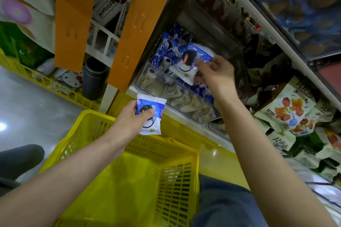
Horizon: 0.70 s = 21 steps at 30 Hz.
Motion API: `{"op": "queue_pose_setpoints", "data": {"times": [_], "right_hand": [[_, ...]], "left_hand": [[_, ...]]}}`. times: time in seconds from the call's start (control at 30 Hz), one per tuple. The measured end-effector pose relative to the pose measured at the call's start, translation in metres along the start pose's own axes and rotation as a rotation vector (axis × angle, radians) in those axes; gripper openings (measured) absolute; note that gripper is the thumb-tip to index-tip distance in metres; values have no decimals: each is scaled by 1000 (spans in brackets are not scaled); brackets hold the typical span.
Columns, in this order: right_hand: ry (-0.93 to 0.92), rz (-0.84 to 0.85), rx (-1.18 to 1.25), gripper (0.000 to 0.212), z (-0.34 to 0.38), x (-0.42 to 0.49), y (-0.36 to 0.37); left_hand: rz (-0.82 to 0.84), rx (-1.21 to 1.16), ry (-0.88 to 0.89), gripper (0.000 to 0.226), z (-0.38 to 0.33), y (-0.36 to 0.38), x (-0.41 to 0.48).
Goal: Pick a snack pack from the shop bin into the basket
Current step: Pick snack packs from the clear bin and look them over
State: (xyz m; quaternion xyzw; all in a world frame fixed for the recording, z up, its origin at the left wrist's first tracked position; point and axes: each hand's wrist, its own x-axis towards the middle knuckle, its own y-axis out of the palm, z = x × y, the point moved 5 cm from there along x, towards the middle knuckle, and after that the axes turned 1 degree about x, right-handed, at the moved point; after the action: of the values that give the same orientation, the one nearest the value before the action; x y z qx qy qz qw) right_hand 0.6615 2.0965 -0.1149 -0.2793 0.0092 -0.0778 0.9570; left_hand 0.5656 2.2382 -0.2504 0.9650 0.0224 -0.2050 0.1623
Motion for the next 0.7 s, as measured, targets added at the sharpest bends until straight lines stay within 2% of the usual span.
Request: {"op": "queue_pose_setpoints", "data": {"times": [0.07,0.2,0.3,0.43,0.57,0.7], "right_hand": [[43,68,-87,32,-5,12,18],[15,296,-324,15,-9,20,41],[23,362,-473,17,-10,24,48],[14,348,-385,20,-9,28,63],[-39,355,-451,26,-7,28,78],[59,455,-392,29,-8,25,74]], "left_hand": [[-14,-7,-10,18,2,-2,2],[-27,-34,-23,18,6,-4,3],[-28,-54,-32,13,6,-2,4],[-26,-66,-33,13,5,0,4],[-29,-78,-32,11,4,-2,4],[-18,-90,-29,8,2,0,4]]}}
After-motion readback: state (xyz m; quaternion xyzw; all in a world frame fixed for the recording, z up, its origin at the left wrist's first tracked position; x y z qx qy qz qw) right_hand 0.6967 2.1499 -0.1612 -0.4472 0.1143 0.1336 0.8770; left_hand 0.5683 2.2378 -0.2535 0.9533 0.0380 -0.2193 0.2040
